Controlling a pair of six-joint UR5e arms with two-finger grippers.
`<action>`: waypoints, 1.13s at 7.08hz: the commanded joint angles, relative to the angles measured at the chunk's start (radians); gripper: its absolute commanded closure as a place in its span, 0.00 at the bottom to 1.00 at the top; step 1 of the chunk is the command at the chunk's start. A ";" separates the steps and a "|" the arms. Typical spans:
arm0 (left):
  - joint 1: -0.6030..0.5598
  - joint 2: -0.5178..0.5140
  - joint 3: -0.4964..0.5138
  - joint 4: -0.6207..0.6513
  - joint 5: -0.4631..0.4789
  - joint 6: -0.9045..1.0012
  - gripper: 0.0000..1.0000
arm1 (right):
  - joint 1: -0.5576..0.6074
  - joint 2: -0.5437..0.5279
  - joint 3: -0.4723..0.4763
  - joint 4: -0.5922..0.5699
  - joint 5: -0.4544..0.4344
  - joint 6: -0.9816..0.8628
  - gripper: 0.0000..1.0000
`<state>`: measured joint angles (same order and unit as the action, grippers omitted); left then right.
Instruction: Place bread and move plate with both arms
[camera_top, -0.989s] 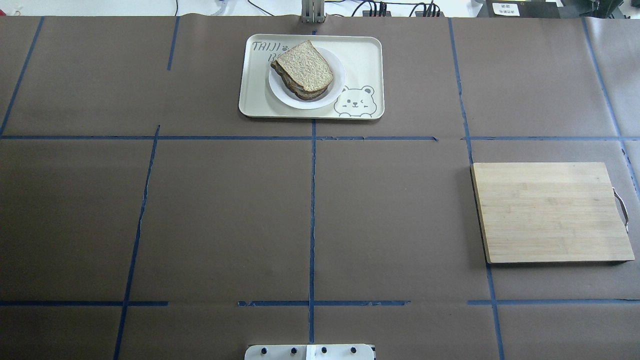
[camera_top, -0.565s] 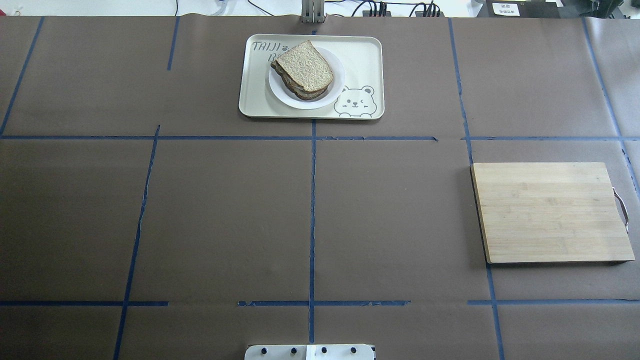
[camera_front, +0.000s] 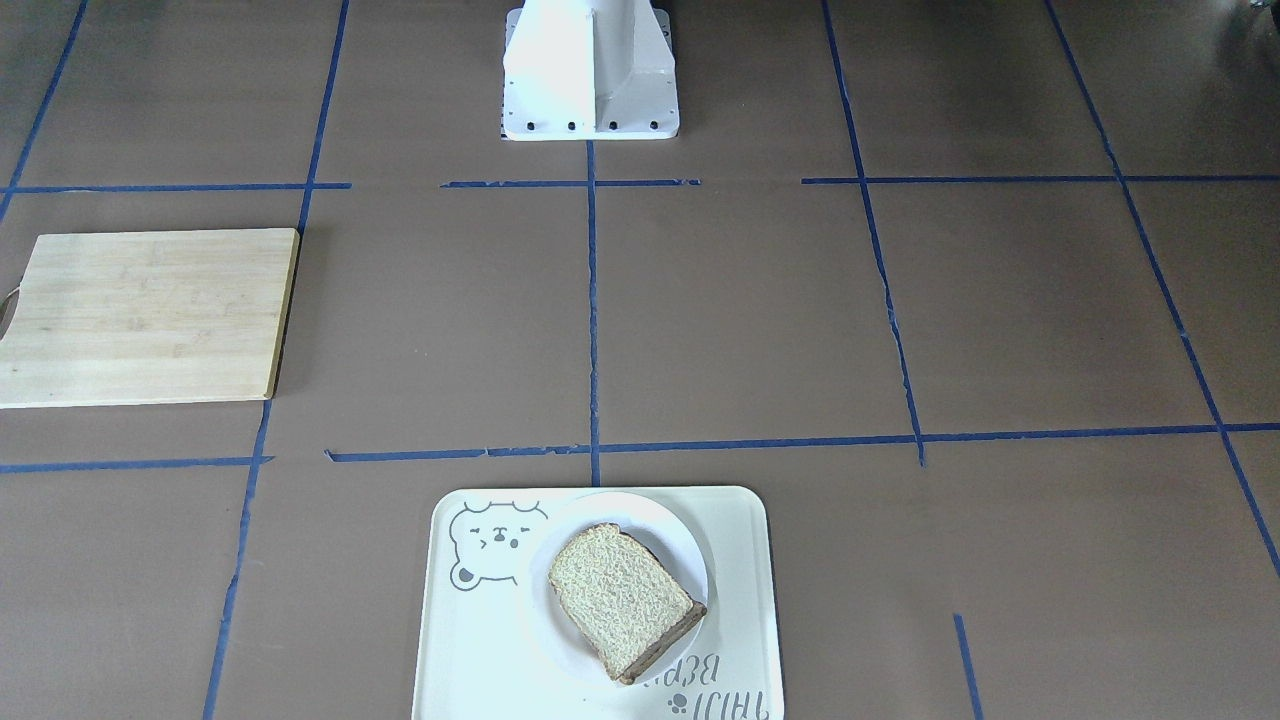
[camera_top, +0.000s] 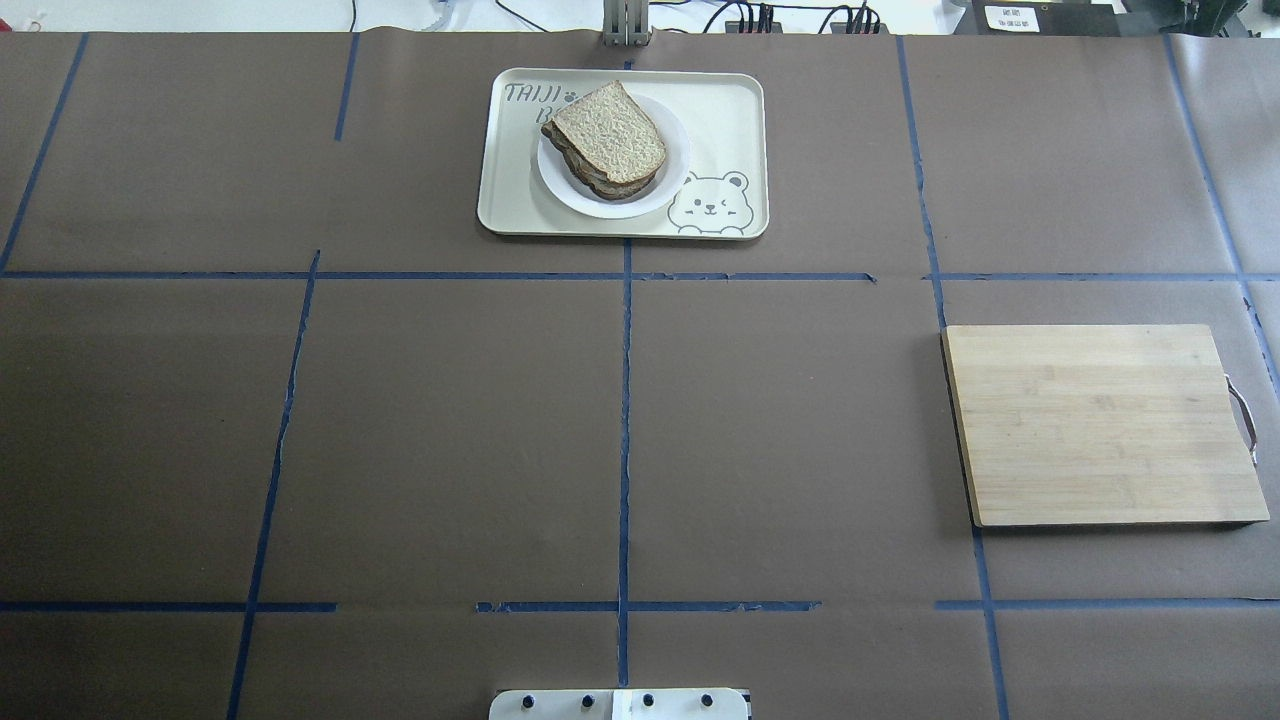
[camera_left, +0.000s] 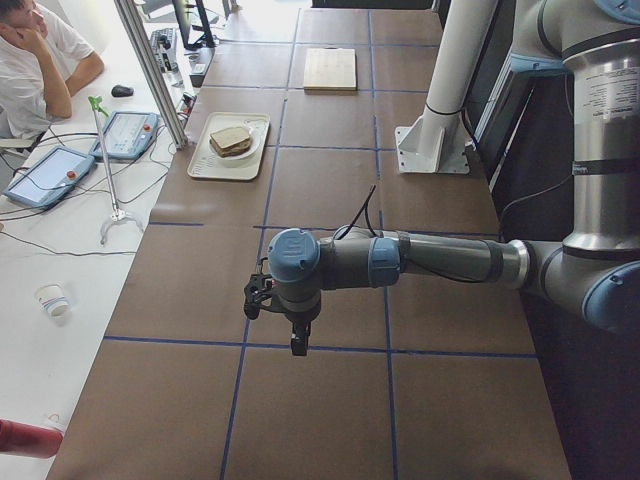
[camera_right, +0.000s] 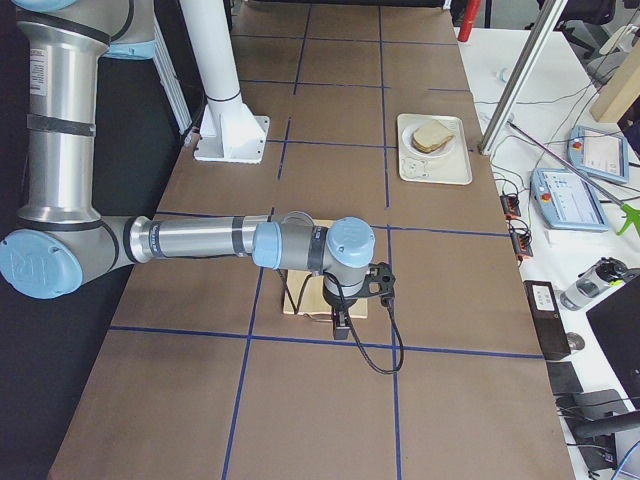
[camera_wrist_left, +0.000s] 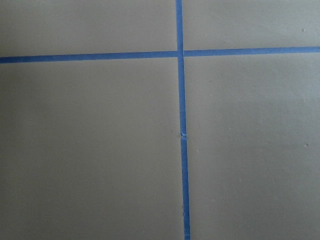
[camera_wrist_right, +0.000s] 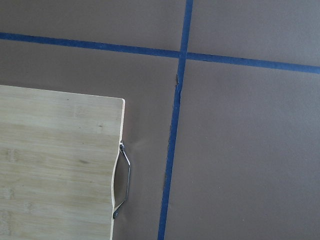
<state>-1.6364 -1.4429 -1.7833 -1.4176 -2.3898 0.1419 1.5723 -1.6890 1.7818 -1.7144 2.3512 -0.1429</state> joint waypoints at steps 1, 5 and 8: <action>0.006 -0.002 0.005 0.000 0.000 -0.010 0.00 | 0.000 -0.001 -0.002 -0.001 -0.001 0.008 0.00; 0.021 -0.010 0.001 0.003 0.009 -0.007 0.00 | -0.052 -0.003 -0.005 -0.001 -0.015 0.003 0.00; 0.021 -0.005 0.005 0.003 0.020 -0.002 0.00 | -0.052 -0.018 -0.002 -0.001 -0.009 0.014 0.00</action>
<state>-1.6154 -1.4492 -1.7793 -1.4144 -2.3704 0.1383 1.5210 -1.7012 1.7772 -1.7160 2.3379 -0.1325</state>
